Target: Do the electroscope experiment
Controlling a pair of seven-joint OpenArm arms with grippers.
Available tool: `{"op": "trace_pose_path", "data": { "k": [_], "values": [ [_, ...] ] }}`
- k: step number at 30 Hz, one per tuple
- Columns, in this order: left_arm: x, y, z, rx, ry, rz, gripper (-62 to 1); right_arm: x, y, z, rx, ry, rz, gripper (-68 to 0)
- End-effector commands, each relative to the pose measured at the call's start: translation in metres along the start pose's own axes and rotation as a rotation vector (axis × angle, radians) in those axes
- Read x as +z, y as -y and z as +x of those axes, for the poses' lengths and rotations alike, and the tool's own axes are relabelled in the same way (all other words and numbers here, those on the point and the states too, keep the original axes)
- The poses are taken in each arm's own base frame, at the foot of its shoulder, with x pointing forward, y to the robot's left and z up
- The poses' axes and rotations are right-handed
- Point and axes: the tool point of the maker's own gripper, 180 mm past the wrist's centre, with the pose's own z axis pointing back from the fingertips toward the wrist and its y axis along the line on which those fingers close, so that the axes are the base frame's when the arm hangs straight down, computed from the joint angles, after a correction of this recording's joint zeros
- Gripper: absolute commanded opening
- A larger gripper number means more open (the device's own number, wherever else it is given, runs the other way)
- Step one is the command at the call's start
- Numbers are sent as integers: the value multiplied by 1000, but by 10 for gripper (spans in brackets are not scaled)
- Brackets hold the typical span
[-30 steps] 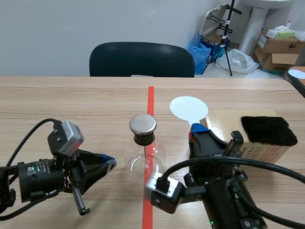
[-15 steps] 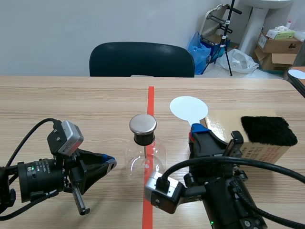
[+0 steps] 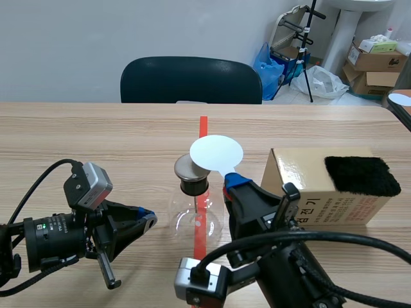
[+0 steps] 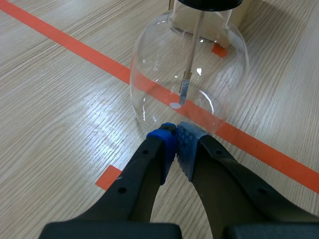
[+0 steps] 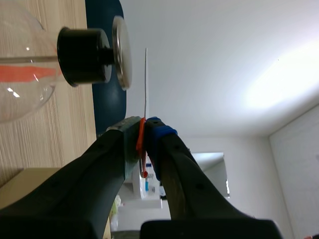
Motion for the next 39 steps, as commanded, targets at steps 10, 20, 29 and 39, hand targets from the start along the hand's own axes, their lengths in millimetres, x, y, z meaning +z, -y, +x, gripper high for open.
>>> {"op": "trace_pose_path", "data": {
  "k": [10,20,29,39],
  "values": [
    [-1,-3,13,-19,40,3,-577,-2,12,21,19,140,-40,-665],
    [-1,-1,13,-47,44,-9,-577,-2,12,22,19,141,-40,-665],
    [-1,0,12,-55,36,-13,-577,-2,12,22,19,141,-40,-665],
    [-1,0,12,-55,36,-13,-577,-2,12,19,19,126,-40,-665]
  ]
}}
